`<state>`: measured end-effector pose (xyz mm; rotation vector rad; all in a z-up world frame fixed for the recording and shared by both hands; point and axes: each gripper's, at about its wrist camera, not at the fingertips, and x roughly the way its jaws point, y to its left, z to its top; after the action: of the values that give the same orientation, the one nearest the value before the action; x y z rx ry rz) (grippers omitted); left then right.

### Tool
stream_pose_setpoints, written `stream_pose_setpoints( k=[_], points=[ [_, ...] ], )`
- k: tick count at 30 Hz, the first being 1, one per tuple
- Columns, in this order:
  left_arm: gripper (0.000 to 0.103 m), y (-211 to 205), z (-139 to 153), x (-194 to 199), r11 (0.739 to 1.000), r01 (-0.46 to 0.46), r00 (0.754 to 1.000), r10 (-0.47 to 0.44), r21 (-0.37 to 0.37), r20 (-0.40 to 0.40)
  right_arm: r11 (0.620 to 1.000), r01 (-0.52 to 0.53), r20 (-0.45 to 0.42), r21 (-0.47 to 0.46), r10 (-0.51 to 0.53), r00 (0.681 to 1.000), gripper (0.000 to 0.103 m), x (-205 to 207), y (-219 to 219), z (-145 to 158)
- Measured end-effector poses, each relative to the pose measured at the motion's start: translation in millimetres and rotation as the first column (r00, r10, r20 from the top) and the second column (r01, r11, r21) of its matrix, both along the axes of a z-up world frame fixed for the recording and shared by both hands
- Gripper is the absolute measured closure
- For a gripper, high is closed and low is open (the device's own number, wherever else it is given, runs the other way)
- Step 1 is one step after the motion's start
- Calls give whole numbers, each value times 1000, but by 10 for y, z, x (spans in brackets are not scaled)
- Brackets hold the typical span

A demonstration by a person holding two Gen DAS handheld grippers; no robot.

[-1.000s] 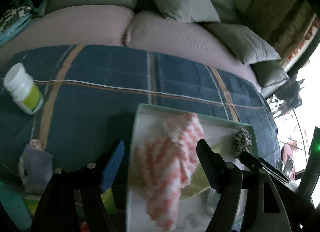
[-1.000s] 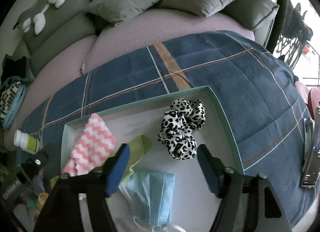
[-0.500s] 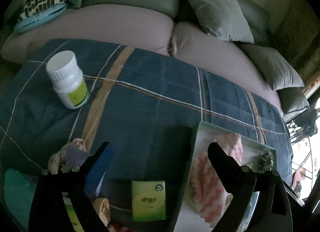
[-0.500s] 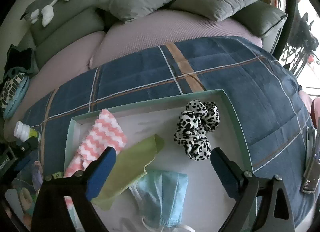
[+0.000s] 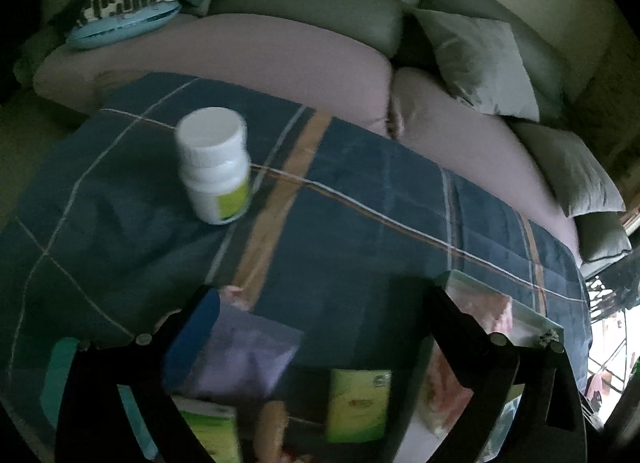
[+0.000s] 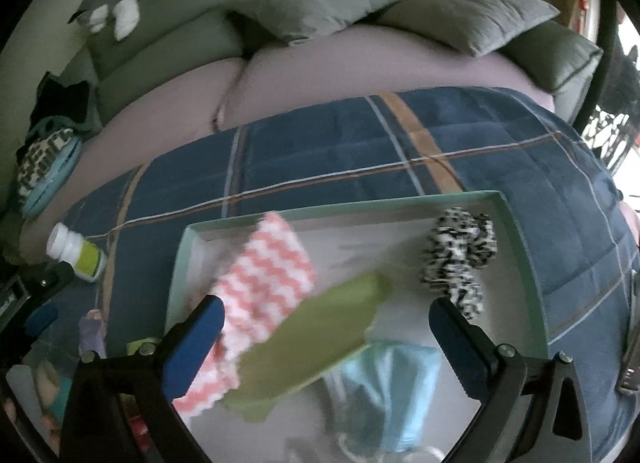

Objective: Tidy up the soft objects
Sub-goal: 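Reach the left gripper to the purple packet while the right gripper reaches the green tissue pack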

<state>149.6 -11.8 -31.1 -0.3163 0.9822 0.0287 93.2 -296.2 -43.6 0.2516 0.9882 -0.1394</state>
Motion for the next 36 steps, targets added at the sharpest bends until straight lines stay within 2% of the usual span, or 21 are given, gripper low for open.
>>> stream_pose_setpoints(
  k=[13, 20, 26, 36],
  points=[
    [2, 772, 162, -271, 983, -178, 984, 178, 40, 16, 993, -114, 4, 33, 114, 994, 0, 26, 461, 40],
    [2, 1002, 189, -384, 973, -223, 975, 222, 66, 14, 980, -195, -8, 45, 195, 981, 0, 66, 775, 13],
    [2, 1038, 119, -374, 976, -207, 978, 209, 62, -21, 963, -269, -27, 33, 270, 962, 0, 80, 1071, -50],
    [2, 760, -6, -240, 994, -88, 993, 94, 70, -77, 919, -392, -63, 35, 393, 917, 2, 28, 1541, -226]
  ],
)
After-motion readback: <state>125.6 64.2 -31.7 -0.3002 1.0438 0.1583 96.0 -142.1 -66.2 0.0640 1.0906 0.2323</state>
